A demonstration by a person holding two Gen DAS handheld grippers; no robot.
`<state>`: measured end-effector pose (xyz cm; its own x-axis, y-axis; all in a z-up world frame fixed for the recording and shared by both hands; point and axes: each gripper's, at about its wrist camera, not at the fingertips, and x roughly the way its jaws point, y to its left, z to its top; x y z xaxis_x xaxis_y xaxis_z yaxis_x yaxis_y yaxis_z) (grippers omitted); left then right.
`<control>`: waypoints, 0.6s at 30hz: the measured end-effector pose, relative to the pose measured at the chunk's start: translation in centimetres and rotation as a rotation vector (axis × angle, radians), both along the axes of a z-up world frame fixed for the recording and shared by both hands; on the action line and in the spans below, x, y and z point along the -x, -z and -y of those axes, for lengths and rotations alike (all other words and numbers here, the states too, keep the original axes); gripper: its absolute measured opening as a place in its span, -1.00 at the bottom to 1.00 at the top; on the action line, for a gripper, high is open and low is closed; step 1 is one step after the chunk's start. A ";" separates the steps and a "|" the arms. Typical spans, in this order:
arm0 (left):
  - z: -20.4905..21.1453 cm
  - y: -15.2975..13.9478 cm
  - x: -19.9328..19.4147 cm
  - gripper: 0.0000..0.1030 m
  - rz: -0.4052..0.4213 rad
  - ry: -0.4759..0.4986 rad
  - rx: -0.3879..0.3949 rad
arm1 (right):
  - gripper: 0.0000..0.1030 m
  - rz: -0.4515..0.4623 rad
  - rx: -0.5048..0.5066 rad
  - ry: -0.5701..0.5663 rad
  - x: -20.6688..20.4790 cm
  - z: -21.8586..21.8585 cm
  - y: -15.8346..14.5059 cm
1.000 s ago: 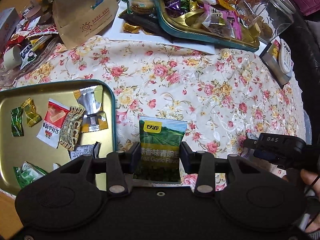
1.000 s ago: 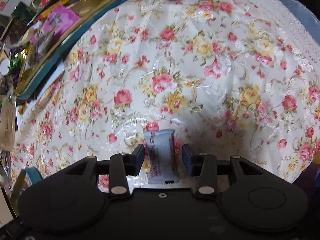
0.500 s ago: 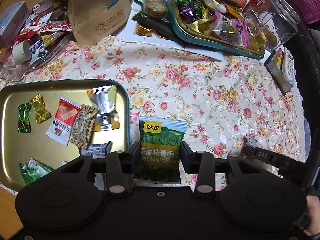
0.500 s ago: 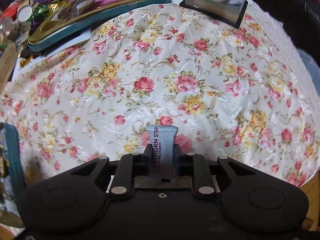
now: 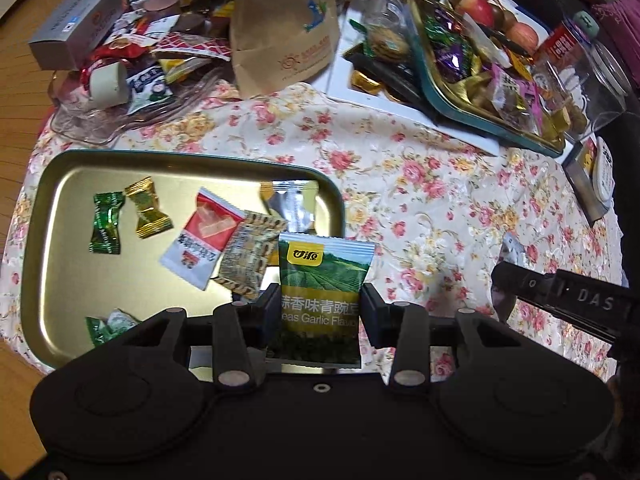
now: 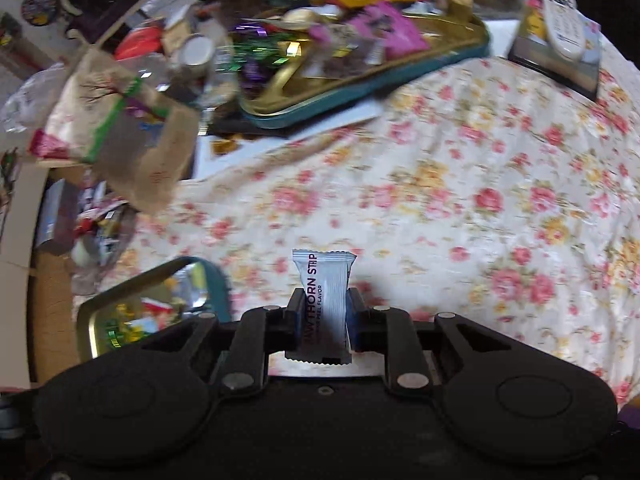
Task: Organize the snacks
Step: 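Carry both packets over the gold tray and open both tools to drop them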
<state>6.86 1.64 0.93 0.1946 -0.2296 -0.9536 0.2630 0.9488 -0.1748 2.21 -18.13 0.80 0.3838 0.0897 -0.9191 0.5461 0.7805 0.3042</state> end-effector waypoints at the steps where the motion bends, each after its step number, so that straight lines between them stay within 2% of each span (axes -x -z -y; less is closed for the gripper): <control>1: -0.4 0.0 -0.2 -0.05 0.000 -0.009 -0.001 | -0.57 0.012 -0.008 -0.012 -0.3 -0.7 -0.4; 10: -4.5 -0.1 -1.7 -0.04 0.028 -0.113 -0.037 | -0.57 0.086 -0.059 -0.103 -2.7 -6.4 -2.8; 16: -6.7 0.0 -2.8 -0.03 0.016 -0.171 -0.054 | -0.57 0.092 -0.063 -0.167 -3.4 -9.0 -2.6; 18: -7.1 -0.2 -2.9 -0.03 0.026 -0.184 -0.093 | -0.57 0.090 -0.074 -0.184 -3.5 -9.7 -2.4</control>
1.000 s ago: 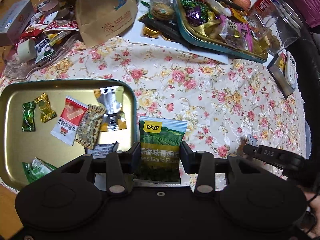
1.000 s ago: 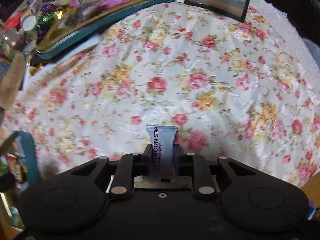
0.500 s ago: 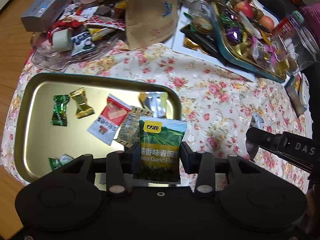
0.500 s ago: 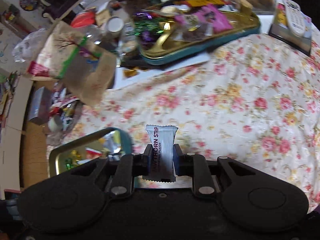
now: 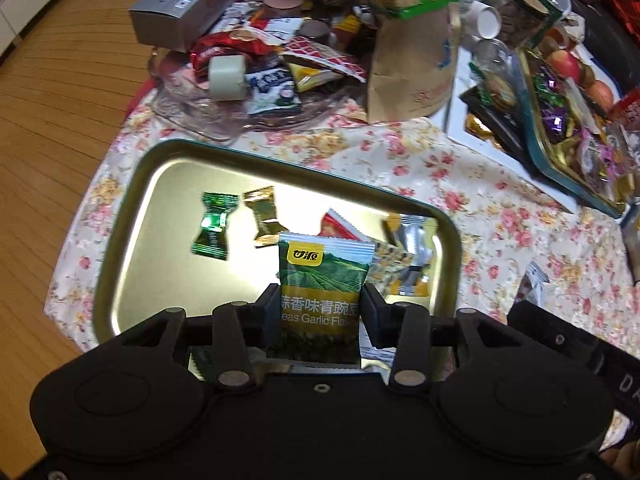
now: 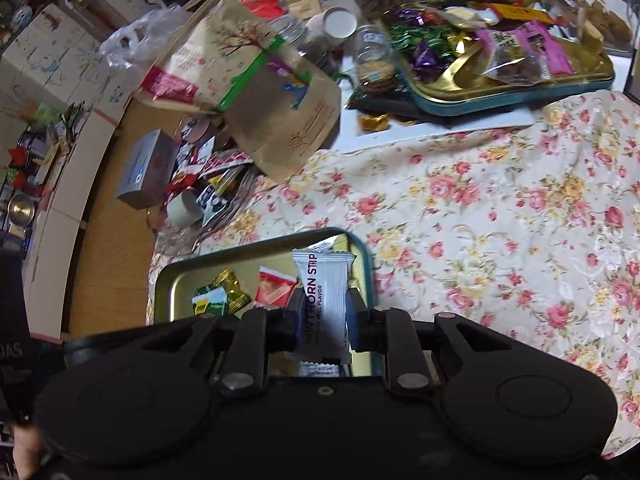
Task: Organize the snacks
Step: 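Carry both packets over the gold tray and open both tools to drop them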
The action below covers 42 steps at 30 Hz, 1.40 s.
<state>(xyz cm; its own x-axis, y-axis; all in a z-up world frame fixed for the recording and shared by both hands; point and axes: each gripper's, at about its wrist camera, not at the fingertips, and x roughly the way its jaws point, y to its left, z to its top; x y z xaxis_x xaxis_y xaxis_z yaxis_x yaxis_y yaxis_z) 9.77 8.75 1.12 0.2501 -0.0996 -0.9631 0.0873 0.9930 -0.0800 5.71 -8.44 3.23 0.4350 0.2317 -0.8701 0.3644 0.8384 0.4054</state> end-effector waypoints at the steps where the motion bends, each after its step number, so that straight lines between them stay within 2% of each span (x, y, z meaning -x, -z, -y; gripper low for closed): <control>1: -0.1 -0.1 0.0 -0.03 0.012 -0.002 -0.022 | -0.57 0.001 -0.003 -0.008 0.0 -0.3 0.0; 4: -0.1 -0.5 0.2 -0.02 0.054 -0.001 -0.069 | -0.57 0.007 0.003 -0.037 0.0 -1.4 0.0; 6: -0.3 -0.9 0.2 -0.02 0.072 0.009 -0.070 | -0.57 0.009 0.015 -0.055 -0.1 -2.0 0.1; 8: -0.2 -0.8 0.1 0.11 0.093 0.032 -0.074 | -0.56 0.010 0.026 -0.065 0.0 -2.5 0.2; 11: -0.6 0.3 -0.5 0.04 0.061 -0.008 -0.105 | -0.56 0.008 0.024 -0.072 0.1 -2.8 0.2; 14: -1.3 0.1 -0.5 0.04 0.050 -0.031 -0.074 | -0.56 0.009 0.020 -0.072 0.1 -2.9 0.2; 19: -1.3 -0.5 -0.6 0.05 0.066 -0.042 -0.069 | -0.56 0.010 0.016 -0.085 0.1 -3.2 0.2; 25: -2.3 -0.5 -0.5 0.05 0.027 -0.077 -0.034 | -0.56 0.001 0.012 -0.127 0.0 -4.4 0.6; 30: -2.8 -1.0 -0.5 0.04 0.028 -0.058 0.006 | -0.56 0.005 0.020 -0.168 0.1 -5.7 0.6; 34: -3.2 -1.2 -0.6 0.04 0.019 -0.058 0.048 | -0.56 0.014 0.028 -0.195 0.0 -6.7 0.5; 42: -3.9 -1.4 -0.7 0.03 0.014 -0.088 0.072 | -0.54 0.060 0.047 -0.244 0.1 -8.1 -0.1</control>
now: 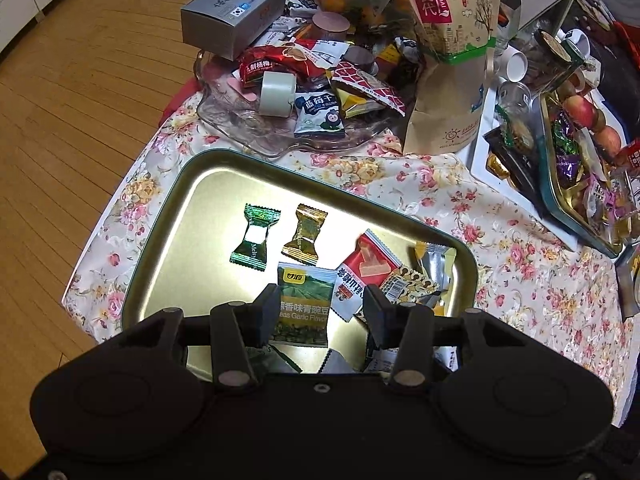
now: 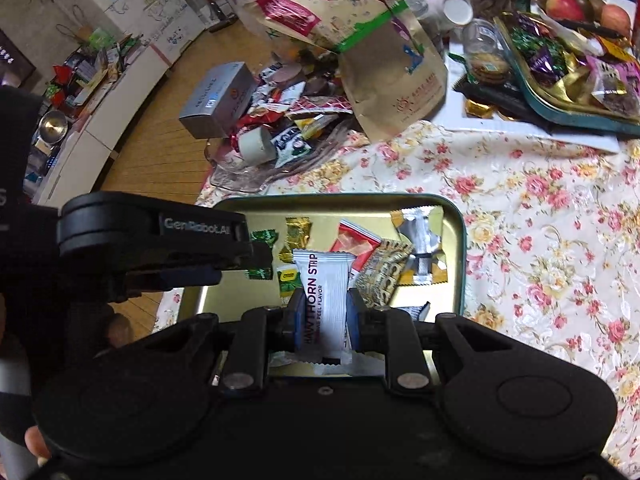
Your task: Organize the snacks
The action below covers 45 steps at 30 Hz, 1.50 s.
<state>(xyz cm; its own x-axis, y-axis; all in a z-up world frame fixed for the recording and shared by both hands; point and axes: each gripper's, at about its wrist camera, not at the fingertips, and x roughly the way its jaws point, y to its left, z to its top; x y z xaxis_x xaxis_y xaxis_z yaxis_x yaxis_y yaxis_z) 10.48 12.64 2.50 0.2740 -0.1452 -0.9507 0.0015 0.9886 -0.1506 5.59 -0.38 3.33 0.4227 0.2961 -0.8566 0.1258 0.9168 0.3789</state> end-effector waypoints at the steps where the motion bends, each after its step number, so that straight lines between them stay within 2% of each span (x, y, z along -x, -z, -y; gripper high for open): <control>1: 0.0 0.0 0.0 0.03 -0.002 0.000 0.001 | -0.53 0.006 -0.002 -0.007 0.0 -0.1 -0.1; 4: 0.1 0.1 0.1 0.03 -0.008 0.005 0.005 | -0.50 0.024 -0.013 -0.023 0.0 -0.5 -0.4; 6: 0.1 0.2 0.2 0.03 -0.013 0.007 0.010 | -0.31 0.031 -0.011 -0.027 -0.1 -0.7 -0.6; 8: 0.2 0.2 0.2 0.03 -0.017 0.011 0.018 | -0.22 0.031 -0.005 -0.033 -0.1 -0.8 -0.6; 24: 1.0 0.5 0.8 0.03 -0.039 0.058 0.028 | -0.16 -0.045 0.094 -0.025 0.1 0.2 0.7; 45: 2.2 0.8 1.5 0.03 -0.051 0.133 0.015 | -0.13 -0.095 0.132 0.031 0.0 1.9 1.8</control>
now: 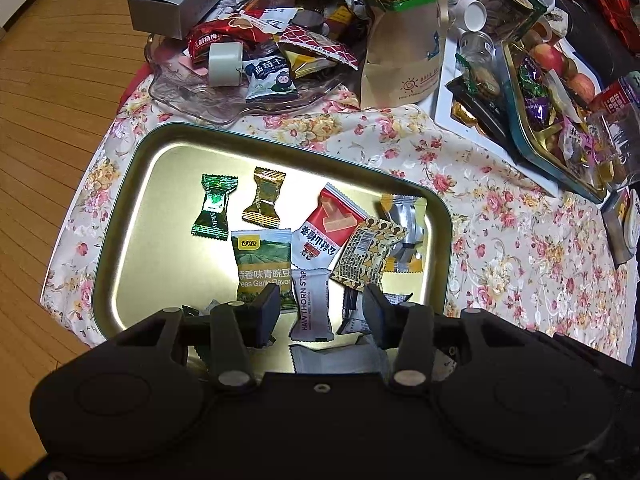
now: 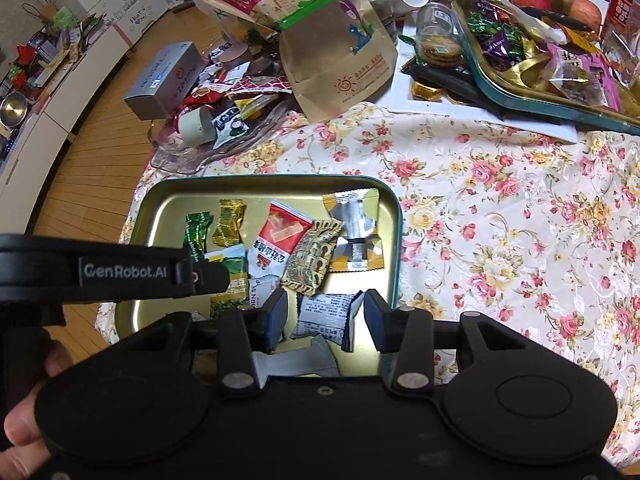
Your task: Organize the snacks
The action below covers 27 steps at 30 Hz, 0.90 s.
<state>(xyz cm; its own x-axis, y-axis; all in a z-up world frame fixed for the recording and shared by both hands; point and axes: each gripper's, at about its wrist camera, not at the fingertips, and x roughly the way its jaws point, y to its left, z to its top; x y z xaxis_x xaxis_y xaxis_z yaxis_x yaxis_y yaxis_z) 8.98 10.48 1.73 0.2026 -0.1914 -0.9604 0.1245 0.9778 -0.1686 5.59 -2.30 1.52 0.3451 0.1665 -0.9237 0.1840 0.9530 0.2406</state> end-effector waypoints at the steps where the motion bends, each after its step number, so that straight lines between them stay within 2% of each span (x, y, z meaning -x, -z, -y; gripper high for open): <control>1: 0.1 0.0 0.0 0.03 0.003 0.004 -0.002 | -0.13 -0.003 0.002 0.005 0.0 0.1 0.1; 27: 0.4 -0.4 0.4 0.03 0.029 0.037 -0.040 | -0.13 -0.029 0.019 0.031 -0.3 0.6 0.9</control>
